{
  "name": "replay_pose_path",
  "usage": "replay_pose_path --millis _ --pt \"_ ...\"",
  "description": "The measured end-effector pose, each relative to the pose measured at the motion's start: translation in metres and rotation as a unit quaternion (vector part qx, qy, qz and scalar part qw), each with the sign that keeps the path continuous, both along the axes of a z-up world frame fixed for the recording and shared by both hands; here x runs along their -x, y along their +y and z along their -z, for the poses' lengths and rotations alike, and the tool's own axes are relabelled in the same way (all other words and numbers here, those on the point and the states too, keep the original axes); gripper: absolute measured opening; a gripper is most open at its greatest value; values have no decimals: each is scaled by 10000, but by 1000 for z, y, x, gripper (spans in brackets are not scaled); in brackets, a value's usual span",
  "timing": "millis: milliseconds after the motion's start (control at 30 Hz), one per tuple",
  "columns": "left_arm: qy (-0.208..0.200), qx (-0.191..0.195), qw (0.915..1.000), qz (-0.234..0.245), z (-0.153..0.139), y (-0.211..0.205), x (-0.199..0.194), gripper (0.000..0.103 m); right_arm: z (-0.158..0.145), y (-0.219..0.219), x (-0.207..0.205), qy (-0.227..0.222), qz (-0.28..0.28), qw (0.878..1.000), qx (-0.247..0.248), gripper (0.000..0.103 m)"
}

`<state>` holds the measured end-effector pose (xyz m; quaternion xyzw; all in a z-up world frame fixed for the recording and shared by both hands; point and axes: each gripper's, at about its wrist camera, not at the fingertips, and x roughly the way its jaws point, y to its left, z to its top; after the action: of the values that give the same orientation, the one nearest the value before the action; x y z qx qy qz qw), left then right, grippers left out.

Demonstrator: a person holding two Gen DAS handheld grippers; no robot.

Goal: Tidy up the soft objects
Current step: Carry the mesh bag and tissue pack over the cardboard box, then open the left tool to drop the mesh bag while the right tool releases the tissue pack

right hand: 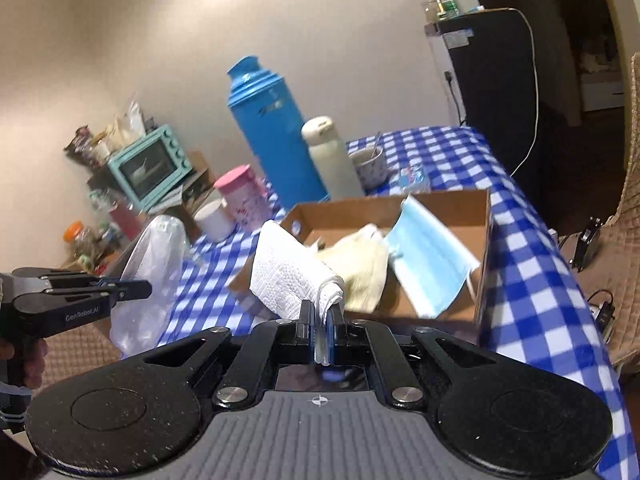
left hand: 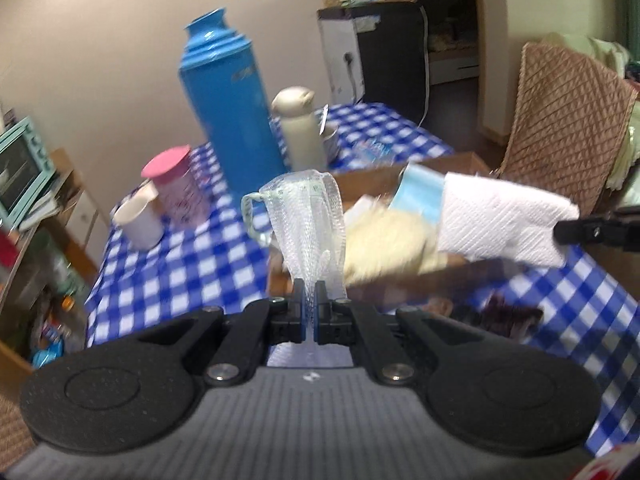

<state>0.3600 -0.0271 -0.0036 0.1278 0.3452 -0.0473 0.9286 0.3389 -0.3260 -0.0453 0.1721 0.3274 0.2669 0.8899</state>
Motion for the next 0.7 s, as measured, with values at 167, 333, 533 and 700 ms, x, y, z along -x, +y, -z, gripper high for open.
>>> replay_pose_path --millis 167,333,533,700 --pt "-96 -4 9996 270 -9 -16 -41 3 -5 -4 -25 -15 174 9998 -56 6" --pt "-36 -13 9991 431 -9 -28 -84 3 -3 -6 -52 66 312 9994 -97 6" --pt "205 -114 9983 529 8 -36 -128 3 7 -5 -83 172 424 9989 -25 6" --pt "529 -198 9968 562 35 -38 -158 3 18 -4 -104 272 514 9983 35 6"
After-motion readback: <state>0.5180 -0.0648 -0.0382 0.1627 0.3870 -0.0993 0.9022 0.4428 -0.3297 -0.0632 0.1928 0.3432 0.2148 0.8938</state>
